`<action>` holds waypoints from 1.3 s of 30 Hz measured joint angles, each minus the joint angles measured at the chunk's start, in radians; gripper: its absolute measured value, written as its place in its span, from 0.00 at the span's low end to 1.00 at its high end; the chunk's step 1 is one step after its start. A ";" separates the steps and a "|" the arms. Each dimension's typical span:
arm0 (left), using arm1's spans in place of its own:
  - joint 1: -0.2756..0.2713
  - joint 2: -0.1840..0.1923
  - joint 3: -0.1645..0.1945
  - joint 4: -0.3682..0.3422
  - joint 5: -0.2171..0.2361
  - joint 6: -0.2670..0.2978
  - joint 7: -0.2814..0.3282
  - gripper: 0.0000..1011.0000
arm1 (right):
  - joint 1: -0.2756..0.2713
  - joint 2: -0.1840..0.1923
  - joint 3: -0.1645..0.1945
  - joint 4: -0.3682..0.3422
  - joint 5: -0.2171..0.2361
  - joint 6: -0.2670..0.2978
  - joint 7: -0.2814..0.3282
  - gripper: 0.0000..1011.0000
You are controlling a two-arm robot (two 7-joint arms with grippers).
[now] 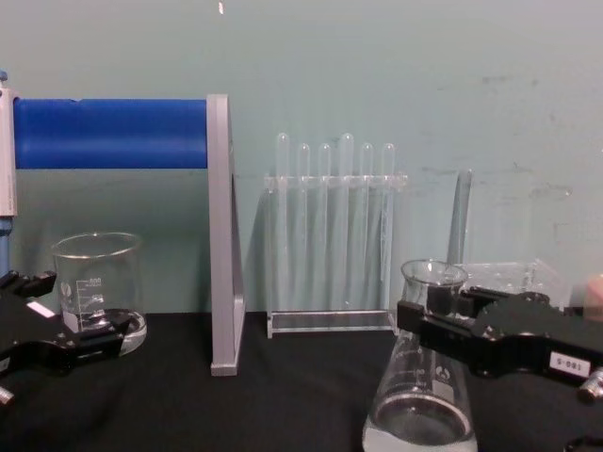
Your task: Grasp the erlenmeyer flask with one hand, shake it three times, then place it back.
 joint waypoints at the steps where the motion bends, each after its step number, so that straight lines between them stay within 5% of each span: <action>1: 0.000 0.000 0.000 0.000 0.000 0.000 0.000 0.99 | 0.001 0.000 -0.001 0.003 0.000 -0.001 0.002 0.44; 39: 0.000 0.000 0.000 0.000 0.000 0.000 0.000 0.99 | 0.032 -0.004 -0.024 0.060 -0.008 0.013 0.013 0.44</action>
